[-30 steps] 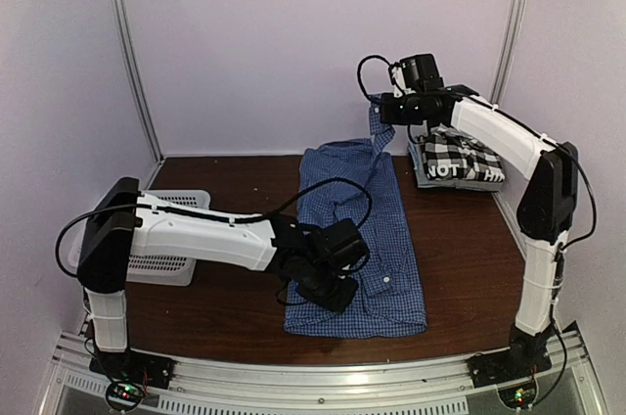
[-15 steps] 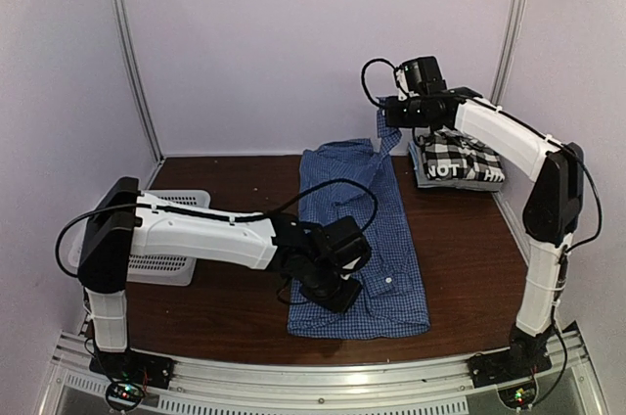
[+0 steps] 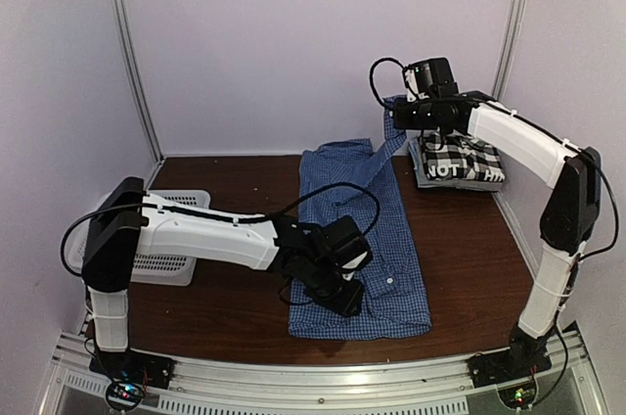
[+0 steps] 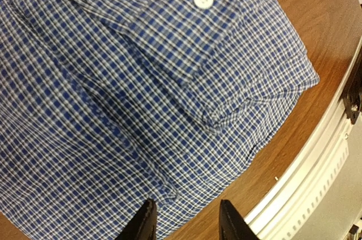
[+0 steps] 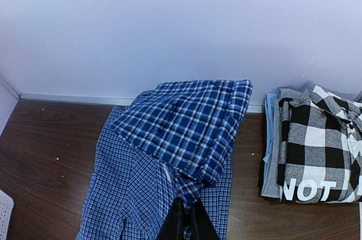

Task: Fold and stack the long sleeve shirts
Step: Smooth out the rectangle-folded shirt at the center of the board.

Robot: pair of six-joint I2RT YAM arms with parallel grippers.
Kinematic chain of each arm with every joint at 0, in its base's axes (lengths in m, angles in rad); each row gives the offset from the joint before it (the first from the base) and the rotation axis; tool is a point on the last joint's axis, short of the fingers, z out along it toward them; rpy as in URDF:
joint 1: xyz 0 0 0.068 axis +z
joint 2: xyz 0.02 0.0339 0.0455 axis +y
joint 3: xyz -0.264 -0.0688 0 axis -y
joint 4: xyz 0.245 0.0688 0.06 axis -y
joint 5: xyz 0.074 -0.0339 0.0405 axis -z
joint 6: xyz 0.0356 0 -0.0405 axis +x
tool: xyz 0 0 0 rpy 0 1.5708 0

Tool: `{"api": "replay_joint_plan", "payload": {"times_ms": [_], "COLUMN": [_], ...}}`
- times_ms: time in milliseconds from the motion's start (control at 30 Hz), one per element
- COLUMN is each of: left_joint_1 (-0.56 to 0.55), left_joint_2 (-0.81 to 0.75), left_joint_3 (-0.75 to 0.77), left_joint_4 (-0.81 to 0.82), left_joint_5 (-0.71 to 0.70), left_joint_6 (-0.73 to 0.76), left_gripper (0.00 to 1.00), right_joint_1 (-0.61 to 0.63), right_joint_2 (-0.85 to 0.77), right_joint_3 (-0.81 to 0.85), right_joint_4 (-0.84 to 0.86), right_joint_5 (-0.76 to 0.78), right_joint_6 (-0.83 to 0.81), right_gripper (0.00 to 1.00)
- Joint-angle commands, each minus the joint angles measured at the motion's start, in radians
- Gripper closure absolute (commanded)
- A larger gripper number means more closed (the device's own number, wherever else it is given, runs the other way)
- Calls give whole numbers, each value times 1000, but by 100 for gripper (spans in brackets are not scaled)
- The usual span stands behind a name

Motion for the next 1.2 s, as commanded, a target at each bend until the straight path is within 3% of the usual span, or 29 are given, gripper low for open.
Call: {"api": "replay_joint_plan", "payload": {"times_ms": [0,200,467,667,900,1167], "left_joint_1": [97,322,508,546,558,567], "left_joint_2": [-101,-115,107,229,312,254], "left_joint_3": [-39,-66,141,246,289,291], "left_joint_4": [98,196,185,177,142,56], "left_joint_5": [13,49,84,134,125,24], "left_joint_6": [-14,-20,58,82,103,162], "left_gripper": [62,68,77,78,77,76], "right_joint_1": [-5,-6,-8,-9,4,-4], "right_joint_2": [-46,-102,-167,-175,-78,83], "right_joint_3": [-48,-129,-196,-199,-180,-130], "right_joint_4": [34,61,70,66,43,23], "right_joint_5": [23,44,85,69,-65,-70], "right_joint_6": [0,7,4,-17,-22,-49], "right_gripper": [93,92,92,89,83,67]}}
